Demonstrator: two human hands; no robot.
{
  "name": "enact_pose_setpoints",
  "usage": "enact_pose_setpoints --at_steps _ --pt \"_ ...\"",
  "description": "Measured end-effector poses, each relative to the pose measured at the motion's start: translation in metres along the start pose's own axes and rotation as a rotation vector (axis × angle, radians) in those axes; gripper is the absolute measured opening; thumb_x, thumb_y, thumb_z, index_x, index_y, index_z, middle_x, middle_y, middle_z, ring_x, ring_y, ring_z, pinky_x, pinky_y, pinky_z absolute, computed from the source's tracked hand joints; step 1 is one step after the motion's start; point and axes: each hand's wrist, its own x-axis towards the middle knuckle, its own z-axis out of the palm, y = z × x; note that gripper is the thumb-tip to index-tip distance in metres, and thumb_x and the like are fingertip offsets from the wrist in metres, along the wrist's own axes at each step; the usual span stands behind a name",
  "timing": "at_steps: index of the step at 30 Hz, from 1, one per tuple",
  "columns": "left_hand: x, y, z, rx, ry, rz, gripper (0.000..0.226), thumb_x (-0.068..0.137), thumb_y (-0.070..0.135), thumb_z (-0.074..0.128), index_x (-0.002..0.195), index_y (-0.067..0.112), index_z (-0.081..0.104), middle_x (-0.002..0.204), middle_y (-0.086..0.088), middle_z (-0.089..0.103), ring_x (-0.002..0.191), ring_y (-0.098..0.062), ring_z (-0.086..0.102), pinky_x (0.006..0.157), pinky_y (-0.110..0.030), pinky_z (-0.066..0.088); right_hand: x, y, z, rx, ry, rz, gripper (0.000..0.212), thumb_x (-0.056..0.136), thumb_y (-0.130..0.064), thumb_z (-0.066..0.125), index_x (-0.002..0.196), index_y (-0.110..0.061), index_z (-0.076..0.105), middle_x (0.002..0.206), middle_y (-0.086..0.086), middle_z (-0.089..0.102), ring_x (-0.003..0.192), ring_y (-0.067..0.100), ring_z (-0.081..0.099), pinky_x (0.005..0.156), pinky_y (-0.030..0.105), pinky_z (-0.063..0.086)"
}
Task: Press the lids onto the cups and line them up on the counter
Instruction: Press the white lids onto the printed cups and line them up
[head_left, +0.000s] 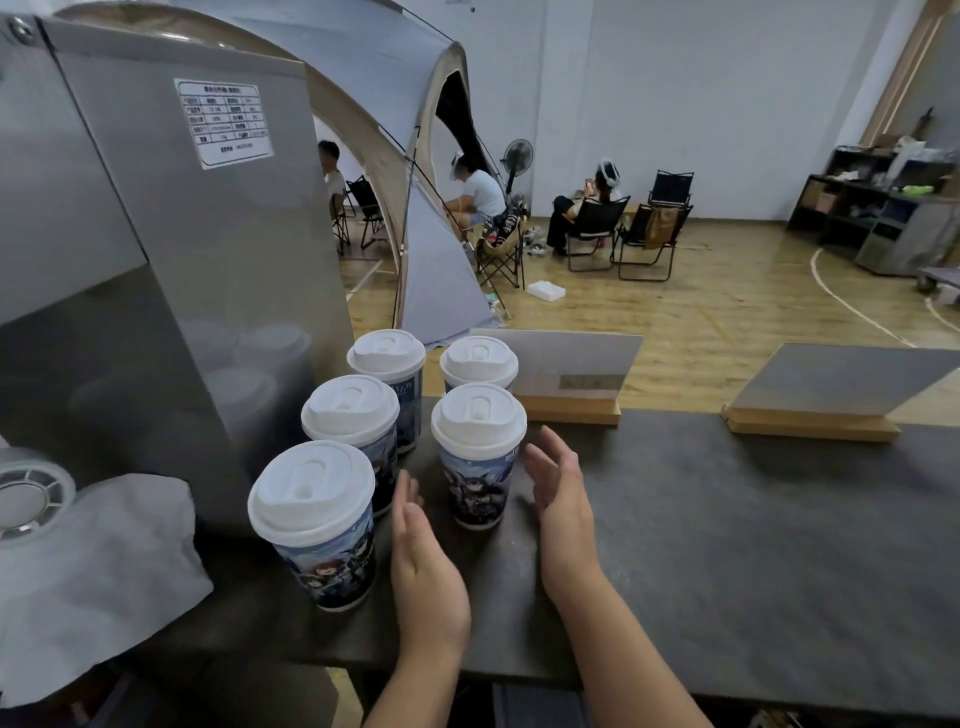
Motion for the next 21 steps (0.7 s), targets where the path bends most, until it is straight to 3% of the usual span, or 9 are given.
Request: enact_pose_setpoints --at_steps 3,7,13,18,21 --pt "-0.022 0.005 0.000 -0.059 0.072 -0.003 0.050 0.096 0.049 0.027 0.139 0.031 0.043 0.148 0.005 0.048 0.138 -0.005 0.042 0.119 -0.036 0.029 -0.006 -0.005 -0.020 0.038 0.048 0.002 0.041 0.107 -0.039 0.016 0.129 -0.038 0.051 0.132 -0.002 0.059 0.126 0.009 0.051 0.109 0.030 0.032" --pt "-0.058 0.009 0.019 -0.132 0.051 0.082 0.060 0.087 0.056 0.030 0.137 0.026 0.047 0.141 0.013 0.052 0.135 -0.002 0.045 0.112 -0.029 0.033 -0.018 -0.015 -0.055 0.054 0.120 -0.017 0.042 0.106 -0.042 0.017 0.128 -0.040 0.053 0.129 -0.007 0.061 0.123 0.005 0.053 0.109 0.030 0.032" --pt "-0.104 0.006 0.071 -0.098 -0.168 0.041 0.058 0.087 0.058 0.026 0.136 0.033 0.045 0.143 0.017 0.048 0.135 0.002 0.043 0.112 -0.025 0.030 -0.040 -0.038 -0.131 0.061 0.197 -0.048 0.043 0.104 -0.043 0.018 0.131 -0.037 0.052 0.132 -0.007 0.059 0.126 0.008 0.052 0.111 0.031 0.032" --pt "-0.152 0.008 0.137 -0.083 -0.352 -0.009 0.077 0.083 0.065 0.025 0.146 0.023 0.039 0.148 0.016 0.042 0.132 0.014 0.037 0.110 -0.007 0.027 -0.059 -0.069 -0.229 0.118 0.304 -0.082 0.047 0.104 -0.044 0.016 0.132 -0.033 0.052 0.133 -0.005 0.059 0.124 0.008 0.053 0.113 0.033 0.032" --pt "-0.189 0.000 0.178 -0.067 -0.379 -0.060 0.066 0.091 0.058 0.022 0.148 0.027 0.039 0.151 0.014 0.040 0.123 0.025 0.037 0.101 -0.001 0.027 -0.083 -0.087 -0.299 0.113 0.368 -0.084 0.048 0.103 -0.044 0.015 0.134 -0.032 0.051 0.135 -0.004 0.058 0.126 0.009 0.052 0.114 0.035 0.031"
